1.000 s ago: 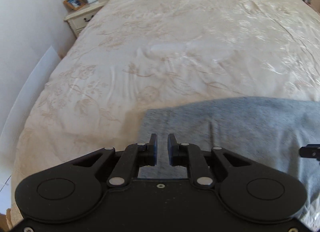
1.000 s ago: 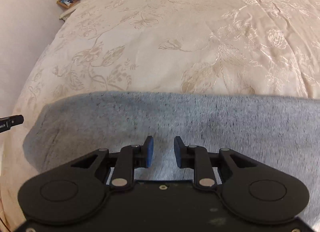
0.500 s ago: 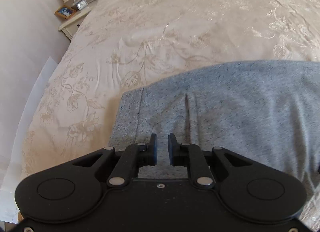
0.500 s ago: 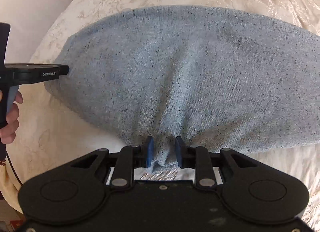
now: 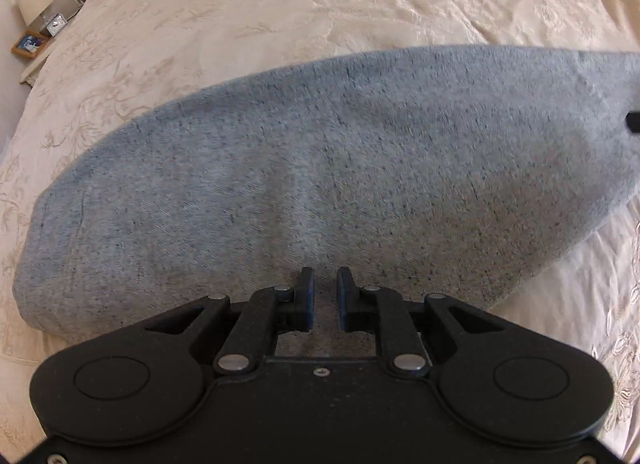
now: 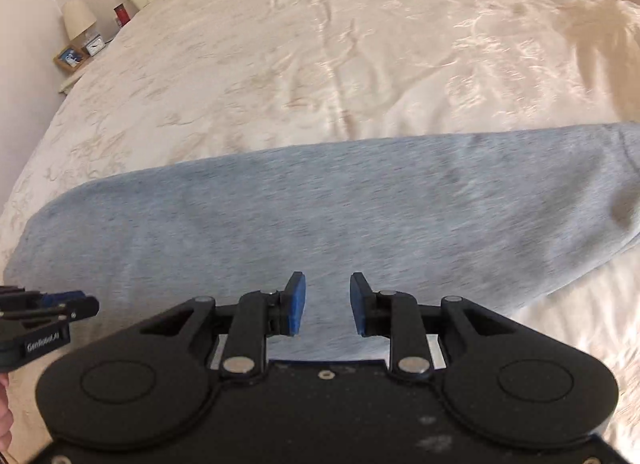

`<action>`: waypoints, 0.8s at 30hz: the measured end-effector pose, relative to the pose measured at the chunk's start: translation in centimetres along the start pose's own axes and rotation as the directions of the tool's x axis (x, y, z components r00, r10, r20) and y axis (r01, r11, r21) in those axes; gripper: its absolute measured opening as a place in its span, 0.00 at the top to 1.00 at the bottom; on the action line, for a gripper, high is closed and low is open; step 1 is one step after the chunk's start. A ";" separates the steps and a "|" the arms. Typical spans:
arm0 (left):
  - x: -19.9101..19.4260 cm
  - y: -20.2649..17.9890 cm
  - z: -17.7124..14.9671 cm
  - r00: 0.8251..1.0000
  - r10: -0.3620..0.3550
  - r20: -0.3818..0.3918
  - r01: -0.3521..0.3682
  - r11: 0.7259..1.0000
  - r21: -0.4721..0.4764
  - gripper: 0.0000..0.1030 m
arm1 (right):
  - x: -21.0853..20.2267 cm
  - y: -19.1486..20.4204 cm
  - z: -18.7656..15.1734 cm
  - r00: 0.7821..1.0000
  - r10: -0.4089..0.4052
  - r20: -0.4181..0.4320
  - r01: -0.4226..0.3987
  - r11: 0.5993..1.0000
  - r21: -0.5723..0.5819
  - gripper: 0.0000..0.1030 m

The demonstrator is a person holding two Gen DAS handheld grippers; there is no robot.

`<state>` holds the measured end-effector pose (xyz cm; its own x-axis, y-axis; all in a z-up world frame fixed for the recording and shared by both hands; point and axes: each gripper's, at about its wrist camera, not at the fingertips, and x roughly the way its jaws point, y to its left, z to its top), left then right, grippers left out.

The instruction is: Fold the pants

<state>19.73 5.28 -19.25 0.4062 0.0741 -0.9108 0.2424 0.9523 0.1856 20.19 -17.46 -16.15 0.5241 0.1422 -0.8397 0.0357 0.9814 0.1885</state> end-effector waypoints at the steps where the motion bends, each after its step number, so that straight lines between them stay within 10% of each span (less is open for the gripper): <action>1: 0.5 -0.5 -0.2 0.999 0.024 -0.021 -0.024 1.000 0.007 0.78 | 0.2 -2.2 0.4 1.000 -0.025 0.007 0.025 1.000 -0.010 0.74; 13: 2.8 -0.3 1.3 0.967 0.208 -0.147 -0.220 0.973 -0.069 0.77 | 2.6 -27.7 1.9 0.972 -0.229 -0.047 0.233 0.962 0.141 0.75; 18: 1.0 -0.8 2.6 0.947 0.275 -0.168 -0.303 0.937 -0.172 0.78 | 1.0 -31.5 1.6 0.991 -0.128 -0.051 0.135 0.976 0.173 0.71; 24: -2.9 -4.8 4.5 0.968 0.234 -0.089 -0.249 0.936 -0.248 0.77 | -2.6 -33.1 1.1 0.997 -0.051 0.051 0.037 0.970 0.240 0.67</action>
<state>21.34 -0.80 -15.87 0.3712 0.3209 -0.8714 -0.0923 0.9465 0.3093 18.55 -50.44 -19.64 0.5640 0.0852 -0.8214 0.2584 0.9265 0.2736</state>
